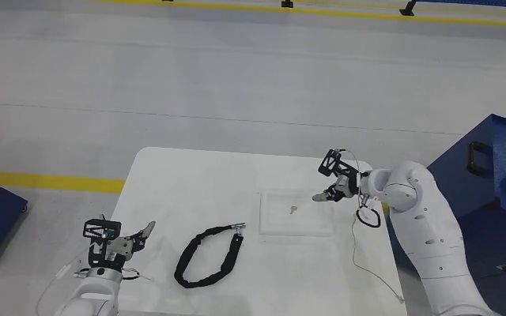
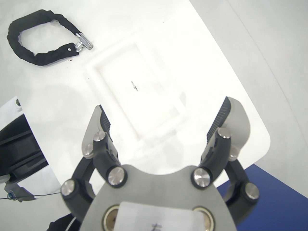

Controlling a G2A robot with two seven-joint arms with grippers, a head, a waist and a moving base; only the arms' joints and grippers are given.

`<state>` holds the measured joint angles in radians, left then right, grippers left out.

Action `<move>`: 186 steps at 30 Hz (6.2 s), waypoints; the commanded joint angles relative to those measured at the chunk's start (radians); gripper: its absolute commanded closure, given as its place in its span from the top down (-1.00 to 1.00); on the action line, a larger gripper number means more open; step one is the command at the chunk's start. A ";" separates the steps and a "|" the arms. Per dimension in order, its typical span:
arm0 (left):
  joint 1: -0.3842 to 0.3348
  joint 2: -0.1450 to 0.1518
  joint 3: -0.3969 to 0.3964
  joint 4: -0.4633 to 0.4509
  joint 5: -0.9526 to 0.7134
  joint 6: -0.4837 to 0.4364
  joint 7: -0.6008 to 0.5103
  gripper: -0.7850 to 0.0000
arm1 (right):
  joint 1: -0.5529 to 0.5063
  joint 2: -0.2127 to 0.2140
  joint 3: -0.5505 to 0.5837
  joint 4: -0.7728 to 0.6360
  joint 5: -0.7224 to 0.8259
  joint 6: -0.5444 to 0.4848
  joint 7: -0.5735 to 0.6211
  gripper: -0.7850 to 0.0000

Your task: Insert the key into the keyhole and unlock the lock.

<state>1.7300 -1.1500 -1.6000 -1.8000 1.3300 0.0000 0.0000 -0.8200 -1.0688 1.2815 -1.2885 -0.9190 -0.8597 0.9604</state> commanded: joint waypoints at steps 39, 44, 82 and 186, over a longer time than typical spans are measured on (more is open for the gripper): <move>0.000 0.000 0.000 0.000 0.000 0.000 0.000 1.00 | 0.388 -0.091 -0.718 0.483 -0.165 -0.153 -0.362 0.41; 0.000 0.000 0.000 0.000 0.000 0.000 0.000 1.00 | 0.401 -0.117 -0.753 0.536 -0.196 -0.153 -0.402 -0.07; 0.000 0.000 0.000 0.000 0.000 0.000 0.000 1.00 | 0.490 -0.252 -0.920 0.779 -0.275 -0.153 -0.585 -1.00; -0.626 -0.008 0.490 -0.002 0.096 -0.714 -0.971 1.00 | -0.438 0.425 -0.148 -0.076 1.336 -0.153 -0.153 -1.00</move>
<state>1.1312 -1.1544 -1.1356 -1.8248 1.4326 -0.7088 -0.9401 -1.2583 -0.6437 1.1340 -1.3647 0.4168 -1.0123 0.8078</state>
